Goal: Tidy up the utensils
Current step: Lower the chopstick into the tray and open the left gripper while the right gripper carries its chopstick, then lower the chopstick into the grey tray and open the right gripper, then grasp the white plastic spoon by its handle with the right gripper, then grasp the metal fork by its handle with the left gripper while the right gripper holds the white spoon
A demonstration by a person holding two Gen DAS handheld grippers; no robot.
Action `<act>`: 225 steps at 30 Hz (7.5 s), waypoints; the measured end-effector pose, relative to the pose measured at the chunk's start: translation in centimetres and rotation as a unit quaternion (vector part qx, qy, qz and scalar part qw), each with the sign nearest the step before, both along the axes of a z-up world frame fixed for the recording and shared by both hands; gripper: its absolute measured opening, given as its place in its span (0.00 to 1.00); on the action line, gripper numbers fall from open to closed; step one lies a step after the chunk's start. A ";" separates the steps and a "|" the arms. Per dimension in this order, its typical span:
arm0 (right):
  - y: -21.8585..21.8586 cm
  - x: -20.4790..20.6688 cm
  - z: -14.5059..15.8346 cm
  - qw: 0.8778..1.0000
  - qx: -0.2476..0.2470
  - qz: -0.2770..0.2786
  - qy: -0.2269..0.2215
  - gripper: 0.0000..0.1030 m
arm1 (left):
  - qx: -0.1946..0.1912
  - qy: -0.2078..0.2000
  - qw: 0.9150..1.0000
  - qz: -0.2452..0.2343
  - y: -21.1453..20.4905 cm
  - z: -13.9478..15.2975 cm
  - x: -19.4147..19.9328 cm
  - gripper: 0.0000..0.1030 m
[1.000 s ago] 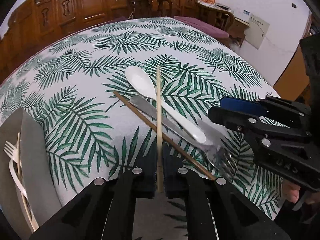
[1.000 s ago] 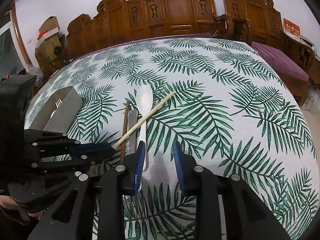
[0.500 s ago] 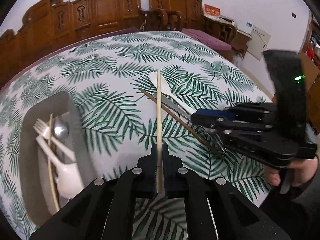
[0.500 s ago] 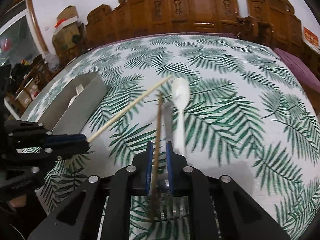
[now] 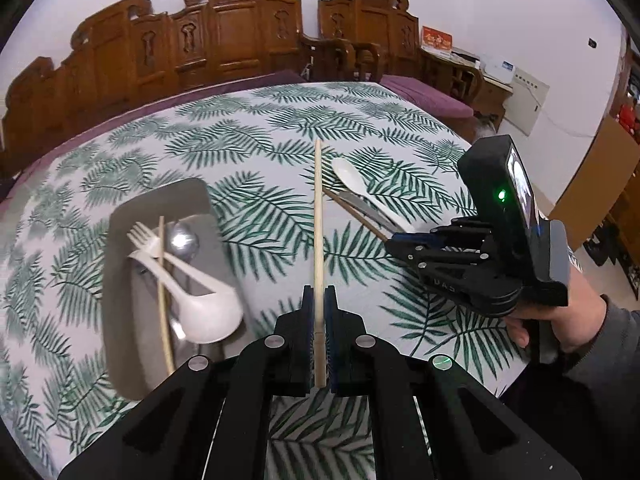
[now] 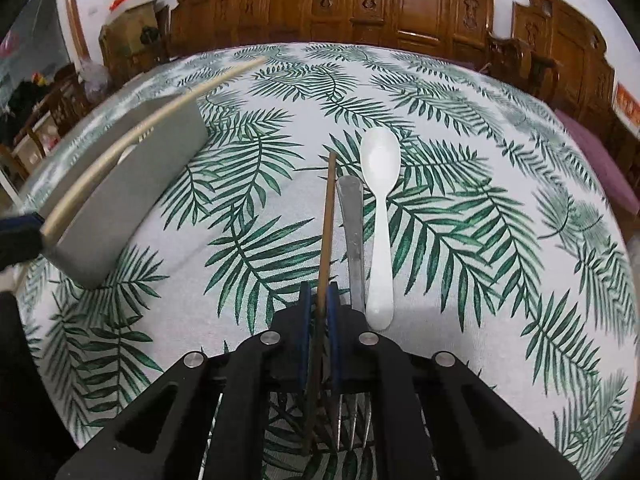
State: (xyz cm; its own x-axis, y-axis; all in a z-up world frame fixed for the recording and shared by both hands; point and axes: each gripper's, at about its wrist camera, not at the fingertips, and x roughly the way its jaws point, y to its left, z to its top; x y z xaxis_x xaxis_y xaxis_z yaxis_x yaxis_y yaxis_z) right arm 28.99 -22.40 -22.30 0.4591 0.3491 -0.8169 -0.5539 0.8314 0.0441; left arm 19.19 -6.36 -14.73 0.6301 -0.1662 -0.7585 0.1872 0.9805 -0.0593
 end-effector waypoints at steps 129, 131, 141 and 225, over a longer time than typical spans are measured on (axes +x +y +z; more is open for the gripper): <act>18.0 -2.4 6.3 0.992 0.101 0.063 0.050 0.08 | -0.011 -0.019 0.991 0.135 17.3 2.4 -5.5 0.83; 17.1 -2.8 7.1 0.992 0.100 0.068 0.035 0.08 | -0.011 -0.021 0.991 0.133 17.1 2.5 -5.6 0.83; 11.4 -3.9 9.7 0.994 0.078 0.071 -0.022 0.08 | -0.010 -0.031 0.992 0.121 14.7 3.4 -5.7 0.83; -14.7 1.7 0.0 0.997 -0.016 -0.074 0.031 0.10 | -0.028 0.121 0.991 0.057 -10.6 -7.0 11.4 0.63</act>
